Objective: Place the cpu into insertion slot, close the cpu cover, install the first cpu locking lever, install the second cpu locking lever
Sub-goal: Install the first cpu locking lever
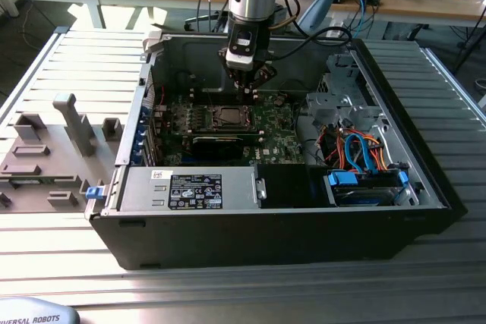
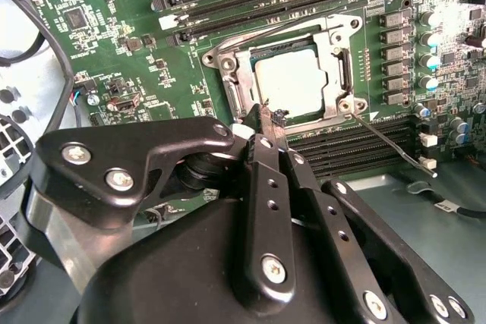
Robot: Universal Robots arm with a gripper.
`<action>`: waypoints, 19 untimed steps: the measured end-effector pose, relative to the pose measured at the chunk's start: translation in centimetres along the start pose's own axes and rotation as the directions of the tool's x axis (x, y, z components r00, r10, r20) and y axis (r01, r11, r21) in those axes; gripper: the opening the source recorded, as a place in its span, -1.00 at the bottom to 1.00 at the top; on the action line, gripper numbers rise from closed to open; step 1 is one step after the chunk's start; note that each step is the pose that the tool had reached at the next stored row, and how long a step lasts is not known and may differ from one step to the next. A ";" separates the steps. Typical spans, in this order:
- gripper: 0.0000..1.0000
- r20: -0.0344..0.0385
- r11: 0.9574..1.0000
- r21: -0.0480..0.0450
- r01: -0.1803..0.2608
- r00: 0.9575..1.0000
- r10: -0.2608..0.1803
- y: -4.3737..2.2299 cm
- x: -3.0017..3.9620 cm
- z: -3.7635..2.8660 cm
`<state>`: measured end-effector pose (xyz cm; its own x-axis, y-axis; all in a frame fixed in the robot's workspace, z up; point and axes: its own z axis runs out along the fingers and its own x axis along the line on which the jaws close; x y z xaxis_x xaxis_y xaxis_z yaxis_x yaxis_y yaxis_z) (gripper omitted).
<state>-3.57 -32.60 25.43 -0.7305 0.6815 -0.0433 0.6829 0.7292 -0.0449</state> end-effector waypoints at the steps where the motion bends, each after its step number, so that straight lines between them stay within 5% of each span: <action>1: -0.79 0.000 1.000 0.000 0.002 1.000 -0.002 0.00 0.00 0.00; 19: -0.79 0.001 1.000 -0.001 0.022 1.000 -0.022 0.00 0.00 0.00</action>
<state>-3.58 -32.60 25.43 -0.7456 0.6650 -0.0433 0.6664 0.7443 -0.0449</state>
